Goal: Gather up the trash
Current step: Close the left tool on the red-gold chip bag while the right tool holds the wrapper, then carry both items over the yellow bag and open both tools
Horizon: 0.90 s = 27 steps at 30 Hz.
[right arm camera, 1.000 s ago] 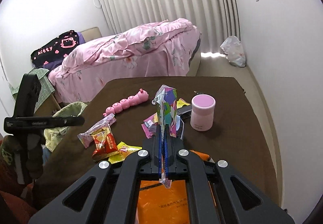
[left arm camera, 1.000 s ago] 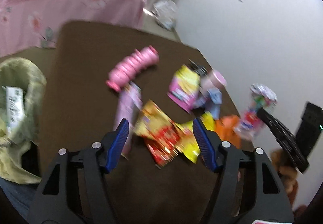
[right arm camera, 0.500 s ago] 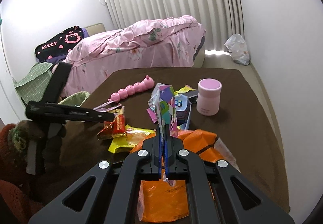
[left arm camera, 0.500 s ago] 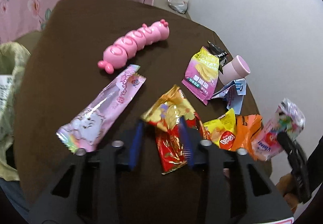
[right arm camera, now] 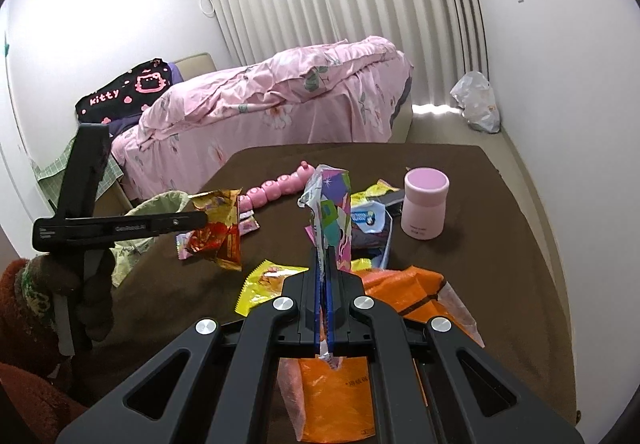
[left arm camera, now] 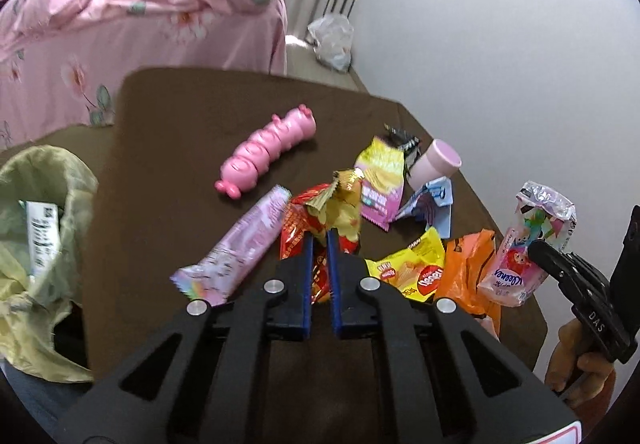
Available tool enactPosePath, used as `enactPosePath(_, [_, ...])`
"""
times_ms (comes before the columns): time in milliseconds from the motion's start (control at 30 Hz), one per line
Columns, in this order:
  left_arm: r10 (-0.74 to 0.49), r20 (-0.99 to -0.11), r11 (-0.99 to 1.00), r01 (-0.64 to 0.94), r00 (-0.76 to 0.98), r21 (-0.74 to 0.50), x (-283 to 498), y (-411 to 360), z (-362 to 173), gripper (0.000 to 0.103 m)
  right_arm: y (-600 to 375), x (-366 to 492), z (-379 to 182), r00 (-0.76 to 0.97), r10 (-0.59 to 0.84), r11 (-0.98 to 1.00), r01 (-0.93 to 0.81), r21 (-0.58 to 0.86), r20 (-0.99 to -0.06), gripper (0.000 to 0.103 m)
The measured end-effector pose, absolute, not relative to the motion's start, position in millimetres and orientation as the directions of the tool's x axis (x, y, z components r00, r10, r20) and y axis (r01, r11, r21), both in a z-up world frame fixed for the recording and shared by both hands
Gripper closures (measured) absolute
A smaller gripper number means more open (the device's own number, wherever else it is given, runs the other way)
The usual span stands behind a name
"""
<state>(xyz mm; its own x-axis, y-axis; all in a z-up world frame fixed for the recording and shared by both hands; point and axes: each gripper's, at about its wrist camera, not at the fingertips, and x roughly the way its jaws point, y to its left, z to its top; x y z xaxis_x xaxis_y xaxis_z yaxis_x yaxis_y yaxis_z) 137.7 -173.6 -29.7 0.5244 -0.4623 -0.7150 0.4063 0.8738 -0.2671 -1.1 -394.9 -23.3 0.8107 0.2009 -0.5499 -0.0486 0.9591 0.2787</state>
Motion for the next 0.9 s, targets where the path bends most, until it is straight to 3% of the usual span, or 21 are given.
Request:
enactPosePath(367, [-0.474,-0.645,0.876,0.397,0.6,-0.275,127,-138,-1,0.095,-363,2,10,0.824,0.207,0.972,-0.109,0.21,-0.528,0.1])
enactPosePath(400, [-0.481,-0.647,0.872,0.4,0.591,-0.283,128,-137,-3,0.087,-362,2,12,0.826,0.204,0.973,-0.109,0.206,-0.525,0.1])
enactPosePath(433, [-0.487,-0.65,0.868,0.405,0.583,-0.286,129,-136,-6,0.067,-362,2,14,0.829,0.199,0.974,-0.106,0.202,-0.522,0.1])
enactPosePath(500, [-0.502,-0.661,0.854,0.439,0.557,-0.278,130,-141,-16,0.051,-364,1,15,0.831,0.197,0.973,-0.102,0.205,-0.521,0.1])
enactPosePath(700, [-0.443,-0.751,0.838,0.524,0.49,-0.152,138,-187,-49,0.05,-371,1,-1,0.81,0.194,0.969,-0.073,0.234,-0.554,0.1])
enactPosePath(767, [-0.369,-0.787,0.855,0.513,0.495,-0.078,150,-203,-62,0.05,-373,1,-6,0.804,0.192,0.969,-0.066,0.237,-0.563,0.1])
enactPosePath(900, [-0.296,-0.828,0.881,0.471,0.476,-0.045,174,-212,-80,0.05,-378,1,-13,0.798,0.185,0.972,-0.061,0.229,-0.574,0.1])
